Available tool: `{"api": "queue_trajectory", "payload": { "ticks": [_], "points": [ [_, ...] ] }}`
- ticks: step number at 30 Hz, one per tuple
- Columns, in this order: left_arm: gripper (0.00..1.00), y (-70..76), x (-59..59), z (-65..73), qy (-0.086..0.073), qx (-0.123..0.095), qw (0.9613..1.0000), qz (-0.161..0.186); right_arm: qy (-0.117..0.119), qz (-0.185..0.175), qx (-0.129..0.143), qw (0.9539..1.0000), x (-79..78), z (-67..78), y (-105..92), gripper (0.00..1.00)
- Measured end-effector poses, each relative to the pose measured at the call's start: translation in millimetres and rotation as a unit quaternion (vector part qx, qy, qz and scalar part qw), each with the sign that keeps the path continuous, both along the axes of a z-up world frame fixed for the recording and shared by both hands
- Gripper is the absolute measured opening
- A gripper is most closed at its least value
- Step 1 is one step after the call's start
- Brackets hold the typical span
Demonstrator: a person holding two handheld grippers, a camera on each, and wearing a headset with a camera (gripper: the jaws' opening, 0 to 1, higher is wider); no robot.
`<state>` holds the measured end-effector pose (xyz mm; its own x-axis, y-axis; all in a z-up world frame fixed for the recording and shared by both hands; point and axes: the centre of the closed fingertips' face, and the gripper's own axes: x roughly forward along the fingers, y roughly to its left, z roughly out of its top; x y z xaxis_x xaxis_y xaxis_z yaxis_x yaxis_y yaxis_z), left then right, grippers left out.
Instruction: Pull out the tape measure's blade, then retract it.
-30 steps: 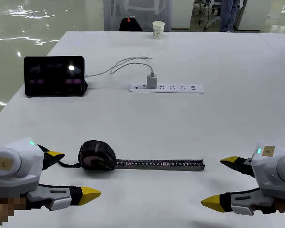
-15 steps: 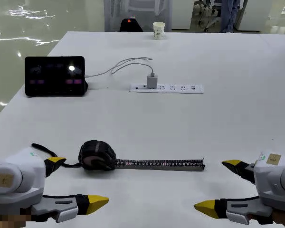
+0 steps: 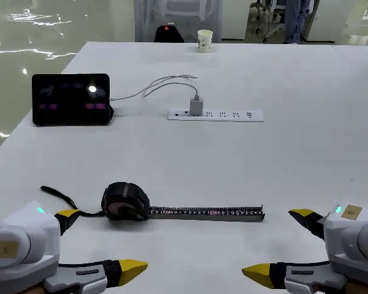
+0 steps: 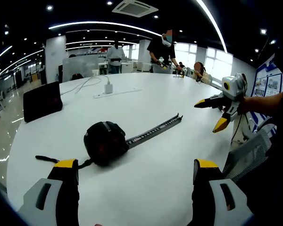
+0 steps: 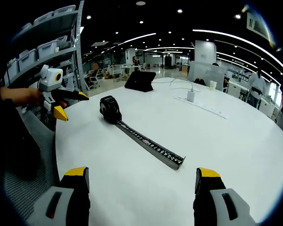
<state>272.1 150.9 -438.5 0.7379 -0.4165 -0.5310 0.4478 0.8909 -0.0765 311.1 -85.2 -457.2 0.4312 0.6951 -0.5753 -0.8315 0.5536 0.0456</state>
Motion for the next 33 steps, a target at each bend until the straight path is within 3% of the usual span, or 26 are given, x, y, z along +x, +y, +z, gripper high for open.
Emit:
{"api": "queue_trajectory", "payload": {
  "ticks": [10, 33],
  "points": [
    [0.99, 1.6, -1.1, 1.4, -0.007, 0.010, 0.9999, 0.009, 0.000, -0.016, 0.007, 0.9998, -3.6, 4.8, 0.9, 0.99],
    [0.99, -1.3, -4.0, 4.5, -0.011, 0.007, 0.9995, 0.027, 0.006, -0.030, 0.013, 0.9995, -5.3, 9.1, 2.5, 0.99]
  ]
}}
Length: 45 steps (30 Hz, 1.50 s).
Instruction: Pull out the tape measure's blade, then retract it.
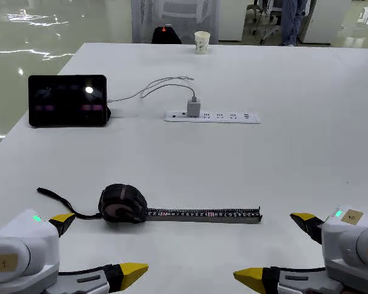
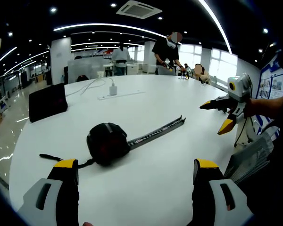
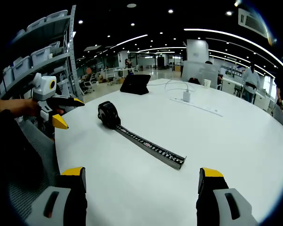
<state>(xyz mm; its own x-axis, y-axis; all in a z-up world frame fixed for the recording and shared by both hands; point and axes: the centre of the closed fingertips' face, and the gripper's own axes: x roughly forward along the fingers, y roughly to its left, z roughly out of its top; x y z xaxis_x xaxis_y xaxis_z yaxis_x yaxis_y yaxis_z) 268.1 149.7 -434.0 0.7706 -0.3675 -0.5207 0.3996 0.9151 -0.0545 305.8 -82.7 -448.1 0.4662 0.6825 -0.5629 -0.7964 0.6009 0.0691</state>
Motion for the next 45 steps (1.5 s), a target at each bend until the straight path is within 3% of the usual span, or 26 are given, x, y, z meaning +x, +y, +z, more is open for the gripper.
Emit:
{"api": "queue_trajectory", "payload": {
  "ticks": [18, 27, 35, 45],
  "points": [
    [0.99, -0.6, 1.6, -0.2, -0.001, 0.003, 1.0000, 0.007, 0.000, -0.003, -0.001, 1.0000, -0.5, 0.1, -1.1, 0.99],
    [0.99, -5.5, 2.7, 1.9, -0.004, 0.007, 0.9996, 0.028, 0.003, -0.006, -0.005, 1.0000, 0.1, 1.7, 0.1, 0.99],
    [0.99, -15.5, 7.4, 3.0, 0.001, 0.015, 0.9988, 0.046, 0.007, -0.015, -0.006, 0.9998, 0.7, 2.0, 3.3, 0.98],
    [0.99, -17.8, 20.2, 3.2, 0.005, 0.019, 0.9966, 0.080, 0.013, -0.016, -0.009, 0.9998, 1.8, 1.8, 8.6, 0.98]
  ]
}}
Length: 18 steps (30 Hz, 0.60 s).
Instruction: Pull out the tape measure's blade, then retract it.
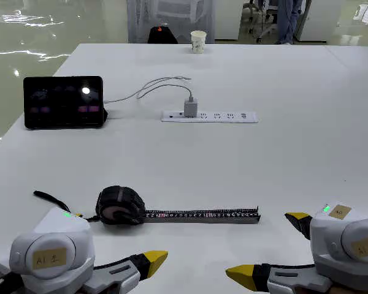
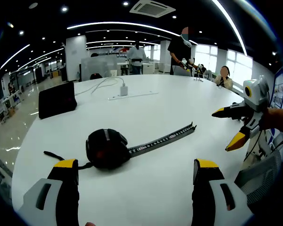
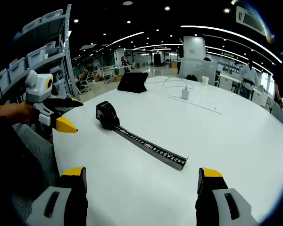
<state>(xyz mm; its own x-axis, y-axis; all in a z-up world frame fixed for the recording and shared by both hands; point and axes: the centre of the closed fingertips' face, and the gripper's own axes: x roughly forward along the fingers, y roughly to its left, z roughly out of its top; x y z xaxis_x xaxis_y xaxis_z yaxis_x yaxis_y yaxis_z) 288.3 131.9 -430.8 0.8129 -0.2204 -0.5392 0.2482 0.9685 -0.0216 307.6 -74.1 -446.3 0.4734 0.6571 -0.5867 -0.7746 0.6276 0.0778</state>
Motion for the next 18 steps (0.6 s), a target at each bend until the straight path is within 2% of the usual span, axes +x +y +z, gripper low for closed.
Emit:
{"api": "queue_trajectory", "payload": {
  "ticks": [18],
  "points": [
    [0.99, 20.4, 23.6, -7.7, 0.003, 0.001, 0.9970, 0.077, 0.000, 0.021, -0.009, 0.9997, 13.1, 0.7, 2.0, 0.94]
  ]
}}
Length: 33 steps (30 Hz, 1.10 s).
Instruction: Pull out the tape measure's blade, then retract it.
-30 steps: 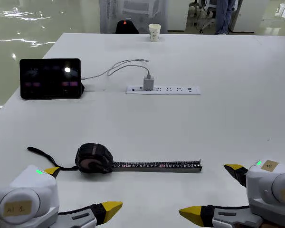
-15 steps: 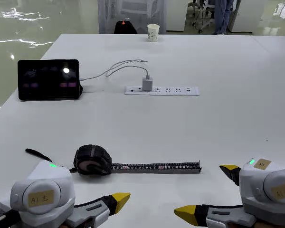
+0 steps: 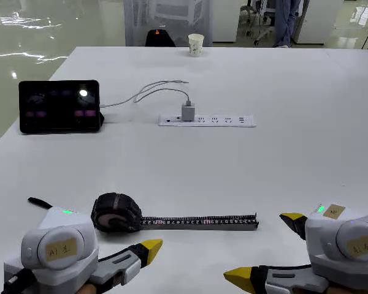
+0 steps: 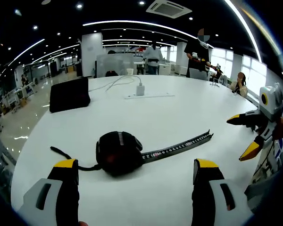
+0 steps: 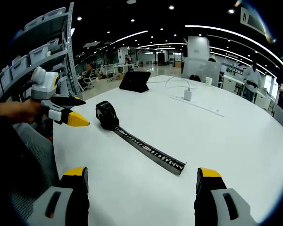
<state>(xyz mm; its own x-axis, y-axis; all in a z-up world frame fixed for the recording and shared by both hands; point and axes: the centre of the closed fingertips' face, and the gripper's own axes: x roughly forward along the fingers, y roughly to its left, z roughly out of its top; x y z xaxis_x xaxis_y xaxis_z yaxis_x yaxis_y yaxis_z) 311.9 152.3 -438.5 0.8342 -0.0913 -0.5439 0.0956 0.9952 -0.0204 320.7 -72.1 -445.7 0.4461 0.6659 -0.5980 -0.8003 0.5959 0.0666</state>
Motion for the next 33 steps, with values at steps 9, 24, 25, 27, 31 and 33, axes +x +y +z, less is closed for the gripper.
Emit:
{"api": "queue_trajectory", "payload": {
  "ticks": [9, 24, 25, 27, 31, 33],
  "points": [
    [0.99, 6.7, 11.8, -2.4, 0.000, 0.008, 0.9998, 0.016, -0.001, 0.018, -0.003, 0.9998, 8.3, 0.4, 0.4, 0.90],
    [0.99, 10.9, 33.4, -12.6, 0.005, 0.005, 0.9996, 0.027, -0.008, 0.097, -0.039, 0.9945, 17.6, -6.1, -1.1, 0.78],
    [0.99, 11.4, 34.3, -13.2, 0.005, 0.006, 0.9996, 0.028, -0.008, 0.099, -0.041, 0.9942, 18.7, -7.0, -1.4, 0.77],
    [0.99, 12.5, 36.6, -13.9, 0.005, 0.006, 0.9995, 0.029, -0.007, 0.106, -0.047, 0.9932, 20.6, -9.3, -2.0, 0.76],
    [0.99, 15.4, 41.4, -15.7, 0.005, 0.008, 0.9994, 0.033, -0.007, 0.123, -0.058, 0.9907, 25.5, -14.6, -3.6, 0.73],
    [0.99, 16.5, 43.5, -16.4, 0.005, 0.008, 0.9993, 0.035, -0.010, 0.135, -0.065, 0.9887, 27.8, -16.7, -4.3, 0.70]
  ]
}}
